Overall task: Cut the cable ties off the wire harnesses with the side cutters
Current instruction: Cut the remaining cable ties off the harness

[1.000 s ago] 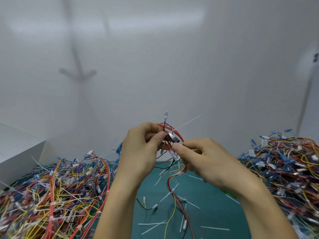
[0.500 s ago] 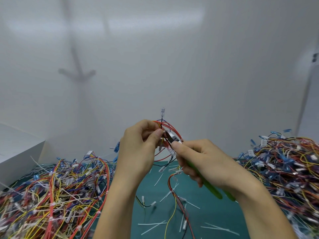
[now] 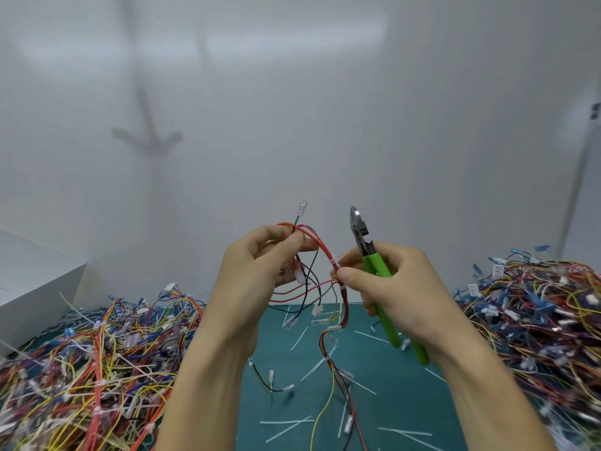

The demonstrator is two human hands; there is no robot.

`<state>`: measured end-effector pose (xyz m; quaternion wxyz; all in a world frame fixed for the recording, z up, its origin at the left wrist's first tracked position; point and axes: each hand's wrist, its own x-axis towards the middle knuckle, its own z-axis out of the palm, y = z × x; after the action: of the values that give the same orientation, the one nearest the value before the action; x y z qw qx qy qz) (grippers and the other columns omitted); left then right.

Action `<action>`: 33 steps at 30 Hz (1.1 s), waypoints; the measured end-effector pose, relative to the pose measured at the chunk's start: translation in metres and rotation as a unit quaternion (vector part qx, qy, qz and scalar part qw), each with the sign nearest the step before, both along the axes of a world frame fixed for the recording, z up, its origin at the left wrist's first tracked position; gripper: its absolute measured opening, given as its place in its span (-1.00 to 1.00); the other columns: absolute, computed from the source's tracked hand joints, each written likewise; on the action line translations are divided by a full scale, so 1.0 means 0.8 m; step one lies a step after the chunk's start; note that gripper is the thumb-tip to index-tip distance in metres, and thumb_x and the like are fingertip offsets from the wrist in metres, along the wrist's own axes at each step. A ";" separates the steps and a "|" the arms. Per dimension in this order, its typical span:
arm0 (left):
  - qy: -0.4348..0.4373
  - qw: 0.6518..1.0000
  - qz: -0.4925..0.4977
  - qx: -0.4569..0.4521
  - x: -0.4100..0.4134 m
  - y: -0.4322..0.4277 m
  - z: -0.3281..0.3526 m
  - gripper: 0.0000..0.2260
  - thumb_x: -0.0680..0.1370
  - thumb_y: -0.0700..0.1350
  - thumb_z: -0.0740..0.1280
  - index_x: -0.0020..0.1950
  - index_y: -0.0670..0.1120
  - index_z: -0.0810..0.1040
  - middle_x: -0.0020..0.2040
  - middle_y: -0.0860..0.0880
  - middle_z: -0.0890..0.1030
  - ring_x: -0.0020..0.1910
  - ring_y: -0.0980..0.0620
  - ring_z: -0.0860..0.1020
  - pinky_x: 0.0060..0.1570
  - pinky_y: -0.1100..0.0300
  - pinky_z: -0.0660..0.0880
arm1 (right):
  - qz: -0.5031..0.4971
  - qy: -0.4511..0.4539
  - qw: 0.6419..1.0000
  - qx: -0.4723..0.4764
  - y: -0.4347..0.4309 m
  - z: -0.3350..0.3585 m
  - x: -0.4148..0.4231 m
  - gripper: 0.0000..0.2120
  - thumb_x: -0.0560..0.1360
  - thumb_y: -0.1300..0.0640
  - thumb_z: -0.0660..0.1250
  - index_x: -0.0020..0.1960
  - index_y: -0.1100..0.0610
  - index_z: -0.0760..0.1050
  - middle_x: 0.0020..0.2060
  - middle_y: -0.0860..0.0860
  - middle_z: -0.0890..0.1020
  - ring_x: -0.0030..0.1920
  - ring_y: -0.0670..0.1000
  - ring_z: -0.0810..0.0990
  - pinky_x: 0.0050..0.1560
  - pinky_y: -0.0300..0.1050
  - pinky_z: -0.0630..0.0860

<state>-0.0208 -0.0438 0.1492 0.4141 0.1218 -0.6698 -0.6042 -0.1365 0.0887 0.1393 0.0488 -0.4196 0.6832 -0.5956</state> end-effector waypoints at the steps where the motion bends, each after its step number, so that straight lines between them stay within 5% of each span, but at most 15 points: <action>1: 0.001 1.000 -0.002 0.000 0.000 0.000 -0.001 -0.90 0.57 -0.14 0.36 0.00 -0.14 0.63 -0.09 -0.01 0.73 -0.31 0.07 0.50 -0.17 0.24 0.53 | 0.004 0.005 1.000 0.000 -0.001 0.000 0.001 -0.96 0.45 0.10 0.48 -0.11 0.04 0.64 -0.32 -0.08 0.70 -0.39 -0.15 0.55 -0.30 -0.16 0.53; 5: -0.007 0.999 0.022 -0.029 0.001 -0.005 -0.003 -0.89 0.58 -0.14 0.35 -0.01 -0.04 0.67 -0.12 0.03 0.73 -0.27 0.14 0.56 -0.09 0.18 0.51 | 0.026 0.009 0.999 -0.023 -0.002 0.002 0.007 -0.96 0.48 0.16 0.45 -0.15 0.07 0.63 -0.39 -0.12 0.67 -0.41 -0.20 0.54 -0.36 -0.26 0.51; 9: -0.055 0.981 0.132 -0.129 -0.003 -0.009 -0.007 -0.95 0.52 -0.05 0.42 -0.08 0.05 0.68 -0.20 0.12 0.71 -0.19 0.20 0.63 -0.11 0.29 0.50 | 0.021 0.005 0.997 -0.073 -0.007 0.003 0.014 -0.91 0.45 0.20 0.46 -0.22 0.10 0.62 -0.38 0.11 0.63 -0.41 -0.04 0.46 -0.32 -0.02 0.50; 16: -0.113 0.932 0.264 -0.221 -0.008 0.006 -0.007 -0.79 0.44 -0.02 0.51 -0.02 0.03 0.53 -0.19 0.15 0.63 -0.26 0.21 0.62 -0.24 0.28 0.47 | -0.075 0.002 0.988 -0.138 -0.030 -0.012 0.019 -0.84 0.41 0.20 0.50 -0.26 0.05 0.55 -0.42 -0.05 0.60 -0.39 0.01 0.53 -0.27 0.01 0.55; 21: -0.077 0.981 0.119 -0.134 -0.013 0.006 -0.008 -0.85 0.53 0.03 0.41 -0.18 0.03 0.71 -0.28 0.13 0.70 -0.24 0.22 0.65 -0.09 0.17 0.57 | -0.074 0.008 0.986 -0.152 -0.031 -0.013 0.020 -0.80 0.41 0.16 0.53 -0.28 0.09 0.51 -0.44 0.00 0.55 -0.37 0.02 0.49 -0.28 0.06 0.53; 24: -0.033 0.997 0.040 -0.056 -0.014 0.005 -0.008 -0.94 0.50 -0.12 0.45 -0.12 -0.03 0.73 -0.22 0.06 0.73 -0.23 0.26 0.64 -0.21 0.41 0.50 | -0.044 0.003 0.988 -0.149 -0.030 -0.011 0.027 -0.81 0.43 0.17 0.51 -0.26 0.11 0.52 -0.40 0.04 0.57 -0.31 0.11 0.55 -0.22 0.10 0.56; 27: -0.015 1.000 0.002 0.011 -0.011 0.000 -0.007 -0.93 0.49 -0.17 0.44 -0.09 -0.10 0.72 -0.23 0.06 0.73 -0.27 0.33 0.62 -0.32 0.54 0.42 | -0.013 0.003 0.992 -0.126 -0.026 -0.007 0.031 -0.84 0.44 0.15 0.51 -0.23 0.09 0.54 -0.38 0.06 0.60 -0.37 -0.01 0.53 -0.23 0.05 0.56; 30: 0.009 1.000 0.024 0.017 -0.008 -0.006 -0.006 -0.92 0.50 -0.16 0.42 -0.08 -0.11 0.71 -0.24 0.05 0.72 -0.29 0.32 0.59 -0.31 0.55 0.40 | -0.018 0.018 0.995 -0.093 -0.021 -0.003 0.032 -0.80 0.43 -0.08 0.48 -0.21 0.03 0.56 -0.35 -0.06 0.60 -0.36 -0.04 0.58 -0.16 0.14 0.63; 33: 0.023 0.999 0.034 0.018 -0.007 -0.009 -0.007 -0.92 0.49 -0.16 0.44 -0.07 -0.11 0.72 -0.18 -0.02 0.73 -0.24 0.26 0.62 -0.24 0.54 0.43 | -0.065 0.096 0.991 -0.061 -0.016 0.000 0.029 -0.68 0.38 -0.31 0.35 -0.19 -0.06 0.61 -0.24 -0.14 0.57 -0.35 -0.12 0.51 -0.27 -0.32 0.44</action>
<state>-0.0262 -0.0507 0.1435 0.4474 0.1379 -0.6443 -0.6047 -0.1136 0.0762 0.1390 -0.0817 -0.4316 0.6730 -0.5951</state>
